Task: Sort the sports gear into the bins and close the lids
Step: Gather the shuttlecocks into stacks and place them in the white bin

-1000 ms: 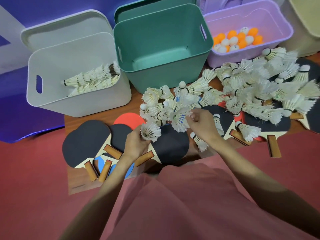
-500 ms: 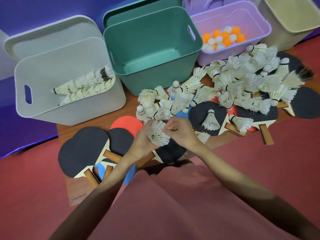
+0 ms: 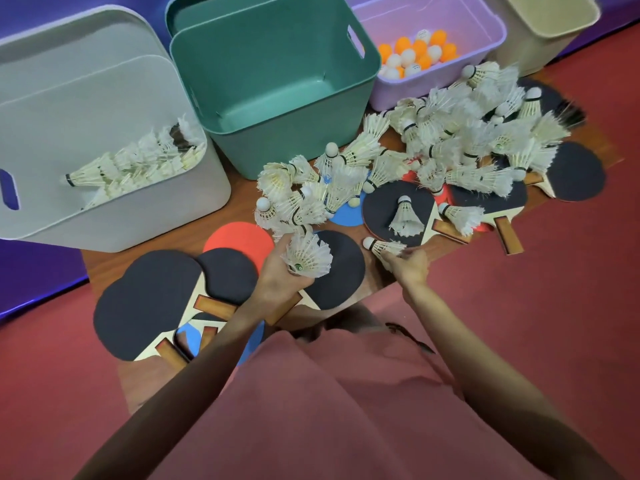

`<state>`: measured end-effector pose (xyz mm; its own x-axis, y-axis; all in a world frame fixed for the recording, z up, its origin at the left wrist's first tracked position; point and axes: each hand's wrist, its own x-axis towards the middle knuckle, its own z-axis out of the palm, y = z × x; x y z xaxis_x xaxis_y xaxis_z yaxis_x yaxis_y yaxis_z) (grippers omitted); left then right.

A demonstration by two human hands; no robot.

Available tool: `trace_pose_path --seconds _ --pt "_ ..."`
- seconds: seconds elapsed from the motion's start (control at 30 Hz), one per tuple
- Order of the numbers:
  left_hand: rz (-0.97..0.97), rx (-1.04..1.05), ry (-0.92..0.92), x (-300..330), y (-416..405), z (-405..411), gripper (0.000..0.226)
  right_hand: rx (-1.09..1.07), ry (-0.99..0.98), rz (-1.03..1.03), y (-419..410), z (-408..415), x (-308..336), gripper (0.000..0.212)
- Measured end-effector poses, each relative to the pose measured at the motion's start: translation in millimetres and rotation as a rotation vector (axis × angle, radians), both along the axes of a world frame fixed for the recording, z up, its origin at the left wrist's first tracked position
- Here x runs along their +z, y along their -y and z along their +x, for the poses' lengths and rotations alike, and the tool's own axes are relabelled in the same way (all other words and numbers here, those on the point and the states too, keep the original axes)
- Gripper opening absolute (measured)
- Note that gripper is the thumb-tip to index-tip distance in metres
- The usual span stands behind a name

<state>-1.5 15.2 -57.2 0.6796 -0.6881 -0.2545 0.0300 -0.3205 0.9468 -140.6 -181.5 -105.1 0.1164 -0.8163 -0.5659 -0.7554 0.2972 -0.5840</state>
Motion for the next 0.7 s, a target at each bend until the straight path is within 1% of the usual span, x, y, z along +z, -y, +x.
trace_pose_path --seconds 0.03,0.07,0.1,0.17,0.2,0.27,0.33,0.4,0.47,0.53,0.63,0.7 --pt "-0.001 0.005 -0.009 -1.4 0.3 -1.2 0.056 -0.013 0.019 0.022 -2.6 0.9 -2.0 0.038" --pt "0.001 0.006 -0.015 -3.8 0.0 -1.8 0.056 -0.011 0.041 0.003 -5.6 2.8 -0.5 0.024" --pt "0.001 0.002 -0.022 -5.7 -0.7 -1.7 0.057 -0.006 0.06 -0.021 -8.4 4.3 2.9 0.015" --pt "0.014 -0.007 -0.038 -10.3 -3.5 1.7 0.057 0.006 0.159 -0.093 -15.3 7.5 16.4 0.005" --pt "0.02 -0.015 -0.042 -11.7 -5.3 4.5 0.056 0.048 0.237 -0.143 -20.0 9.0 26.4 0.002" --pt "0.024 -0.033 -0.039 -14.0 -9.0 11.6 0.056 0.223 0.361 -0.308 -32.7 10.7 49.4 0.012" --pt "0.024 -0.057 -0.022 -15.0 -12.0 19.0 0.056 0.48 0.444 -0.496 -47.3 10.8 73.3 0.01" --pt "0.015 -0.102 -0.007 -11.9 -13.4 23.8 0.058 0.735 0.488 -0.657 -60.9 11.2 88.0 0.007" --pt "-0.017 -0.149 -0.007 -7.1 -11.3 25.6 0.06 0.932 0.464 -0.701 -70.9 16.1 91.1 0.012" --pt "-0.053 -0.179 -0.027 -1.8 -7.4 23.5 0.061 1.006 0.442 -0.689 -77.4 22.6 85.4 0.016" --pt "-0.108 -0.192 -0.063 0.4 -1.6 17.4 0.06 1.008 0.476 -0.657 -79.9 31.3 83.5 0.023" --pt "-0.124 -0.158 -0.106 -0.1 1.4 15.2 0.062 1.01 0.48 -0.65 -75.6 33.7 90.8 0.027"
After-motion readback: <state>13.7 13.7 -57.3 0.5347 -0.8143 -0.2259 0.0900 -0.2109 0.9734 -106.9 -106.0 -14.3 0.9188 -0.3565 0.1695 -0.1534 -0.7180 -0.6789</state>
